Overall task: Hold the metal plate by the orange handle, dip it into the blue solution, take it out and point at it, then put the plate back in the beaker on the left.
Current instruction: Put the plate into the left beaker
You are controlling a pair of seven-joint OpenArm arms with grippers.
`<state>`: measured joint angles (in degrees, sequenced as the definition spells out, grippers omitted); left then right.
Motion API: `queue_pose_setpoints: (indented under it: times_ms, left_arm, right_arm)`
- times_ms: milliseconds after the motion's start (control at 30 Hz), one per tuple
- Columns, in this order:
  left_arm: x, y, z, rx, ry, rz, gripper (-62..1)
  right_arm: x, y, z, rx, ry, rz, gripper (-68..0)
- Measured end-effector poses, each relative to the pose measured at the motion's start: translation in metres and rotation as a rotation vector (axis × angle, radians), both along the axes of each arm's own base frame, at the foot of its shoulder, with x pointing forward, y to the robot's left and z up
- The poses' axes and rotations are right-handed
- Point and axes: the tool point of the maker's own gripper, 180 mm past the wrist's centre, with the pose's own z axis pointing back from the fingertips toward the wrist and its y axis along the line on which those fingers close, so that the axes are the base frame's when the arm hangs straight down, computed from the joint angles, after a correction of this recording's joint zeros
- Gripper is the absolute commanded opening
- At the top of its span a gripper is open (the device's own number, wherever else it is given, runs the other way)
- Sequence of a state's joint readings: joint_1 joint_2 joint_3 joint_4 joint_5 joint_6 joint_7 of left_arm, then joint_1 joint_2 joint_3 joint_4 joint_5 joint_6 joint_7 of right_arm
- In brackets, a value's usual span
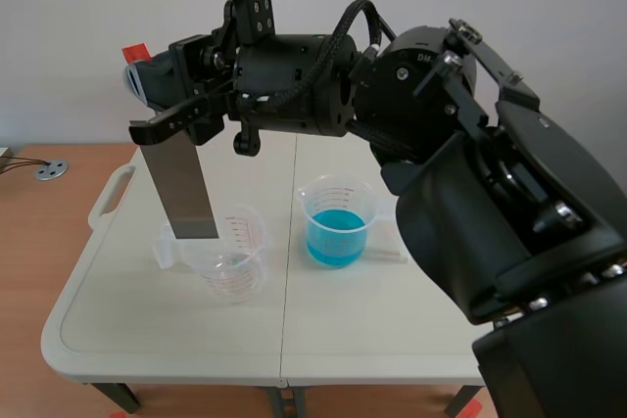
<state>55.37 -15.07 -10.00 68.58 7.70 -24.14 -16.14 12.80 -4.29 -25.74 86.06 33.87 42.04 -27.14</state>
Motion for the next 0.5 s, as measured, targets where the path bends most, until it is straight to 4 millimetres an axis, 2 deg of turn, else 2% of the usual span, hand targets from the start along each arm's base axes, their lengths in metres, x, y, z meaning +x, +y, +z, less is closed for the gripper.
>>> queue_pose_setpoints:
  times_ms: [500]
  left_arm:
    - [0.005,0.0,-0.001,0.002,-0.008,-0.001,-58.2]
  right_arm:
    - [0.005,0.0,-0.022,-0.035,0.033,-0.015,-66.2]
